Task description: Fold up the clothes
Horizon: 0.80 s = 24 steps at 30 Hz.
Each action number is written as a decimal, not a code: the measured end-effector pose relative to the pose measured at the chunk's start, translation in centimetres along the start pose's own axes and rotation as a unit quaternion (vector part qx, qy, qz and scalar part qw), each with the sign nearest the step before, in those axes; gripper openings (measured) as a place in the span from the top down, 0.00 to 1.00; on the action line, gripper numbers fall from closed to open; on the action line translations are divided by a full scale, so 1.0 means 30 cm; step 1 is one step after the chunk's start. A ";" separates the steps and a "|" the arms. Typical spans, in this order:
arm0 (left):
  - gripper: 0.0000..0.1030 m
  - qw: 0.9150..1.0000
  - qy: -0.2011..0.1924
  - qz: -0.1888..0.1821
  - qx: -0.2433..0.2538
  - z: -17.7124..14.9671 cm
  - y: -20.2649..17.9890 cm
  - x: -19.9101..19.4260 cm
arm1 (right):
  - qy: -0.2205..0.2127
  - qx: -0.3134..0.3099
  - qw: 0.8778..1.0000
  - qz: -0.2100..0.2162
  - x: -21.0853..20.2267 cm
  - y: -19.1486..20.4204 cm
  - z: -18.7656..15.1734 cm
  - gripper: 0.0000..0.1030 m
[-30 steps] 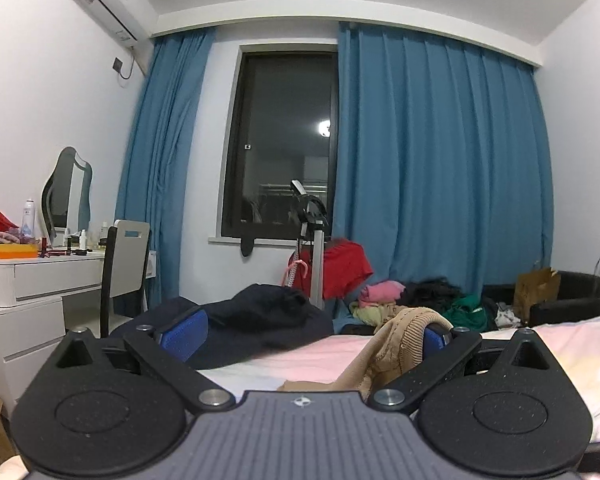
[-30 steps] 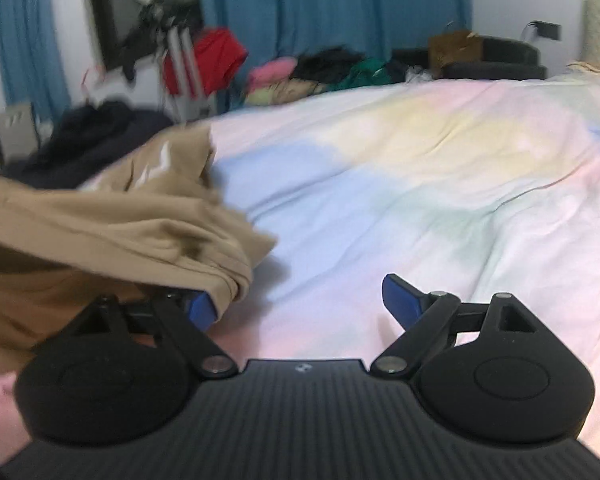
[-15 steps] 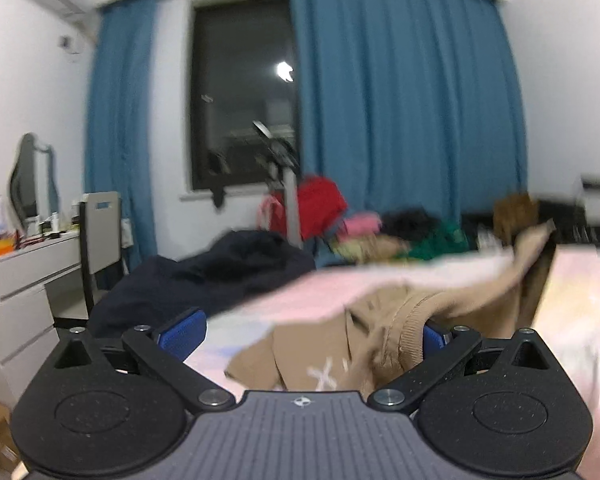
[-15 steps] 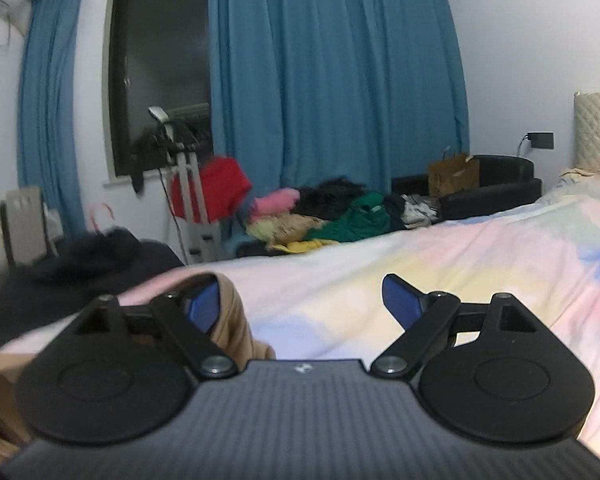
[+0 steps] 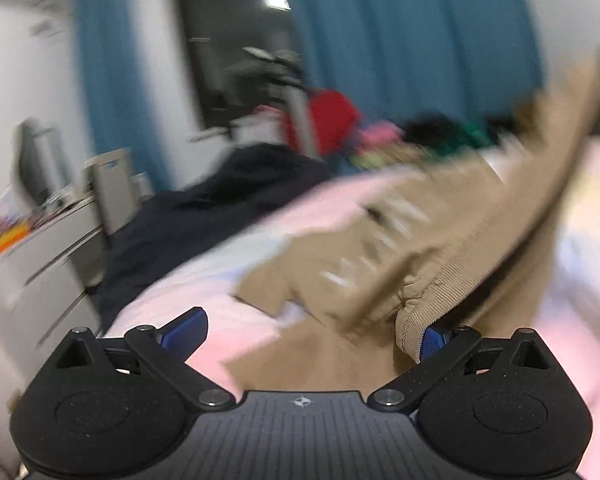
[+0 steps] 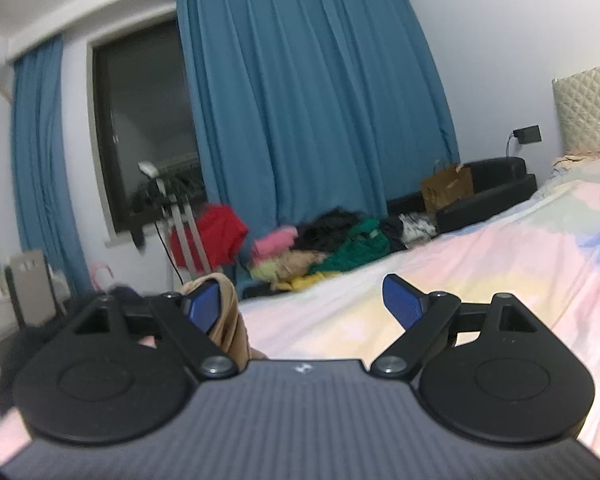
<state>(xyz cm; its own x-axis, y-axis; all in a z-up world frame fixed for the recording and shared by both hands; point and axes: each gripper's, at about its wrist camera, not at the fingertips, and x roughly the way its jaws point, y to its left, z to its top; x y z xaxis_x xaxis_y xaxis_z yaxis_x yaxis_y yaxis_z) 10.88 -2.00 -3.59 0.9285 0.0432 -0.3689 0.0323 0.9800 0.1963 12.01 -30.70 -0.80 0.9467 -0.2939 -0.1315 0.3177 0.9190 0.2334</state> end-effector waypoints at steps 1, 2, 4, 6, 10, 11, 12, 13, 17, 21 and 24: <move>0.00 1.000 -0.010 0.012 -0.022 0.009 0.028 -0.007 | 0.017 -0.011 1.000 -0.004 0.014 0.000 -0.012 0.16; 0.00 0.999 -0.021 0.025 -0.043 0.018 0.056 -0.014 | 0.038 -0.023 0.999 -0.005 0.031 0.005 -0.030 0.16; 0.00 0.996 -0.042 0.047 -0.063 0.035 0.093 -0.027 | 0.084 -0.045 0.995 -0.006 0.068 0.021 -0.070 0.16; 0.00 0.994 -0.059 0.059 -0.064 0.050 0.104 -0.043 | 0.103 -0.068 0.992 -0.009 0.081 0.042 -0.112 0.16; 0.00 0.991 -0.098 0.068 -0.063 0.099 0.111 -0.104 | 0.086 -0.092 0.992 -0.024 0.052 0.068 -0.152 0.16; 0.00 0.990 -0.110 0.067 -0.063 0.119 0.110 -0.128 | 0.076 -0.080 0.994 -0.024 0.031 0.061 -0.133 0.16; 0.00 0.988 -0.124 0.067 -0.064 0.141 0.111 -0.163 | 0.060 -0.062 0.996 -0.022 0.001 0.053 -0.103 0.16; 0.00 0.986 -0.140 0.069 -0.067 0.165 0.111 -0.206 | 0.042 -0.048 0.998 -0.018 -0.031 0.048 -0.064 0.16; 0.00 0.972 -0.203 0.067 -0.101 0.337 0.172 -0.382 | -0.039 -0.039 0.998 0.009 -0.174 0.082 0.168 0.16; 0.00 0.959 -0.249 0.071 -0.116 0.588 0.256 -0.577 | -0.084 -0.061 0.994 0.035 -0.305 0.157 0.444 0.16; 0.00 0.949 -0.282 0.064 -0.126 0.778 0.325 -0.752 | -0.107 -0.058 0.991 0.054 -0.412 0.192 0.652 0.16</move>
<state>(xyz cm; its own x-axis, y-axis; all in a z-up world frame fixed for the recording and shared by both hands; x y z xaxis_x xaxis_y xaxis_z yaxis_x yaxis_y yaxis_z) -1.12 2.05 27.86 0.9715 0.1241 0.2021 -0.1177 0.9921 -0.0434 3.14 -26.92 21.02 0.9683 -0.2292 0.0991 0.2168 0.9686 0.1218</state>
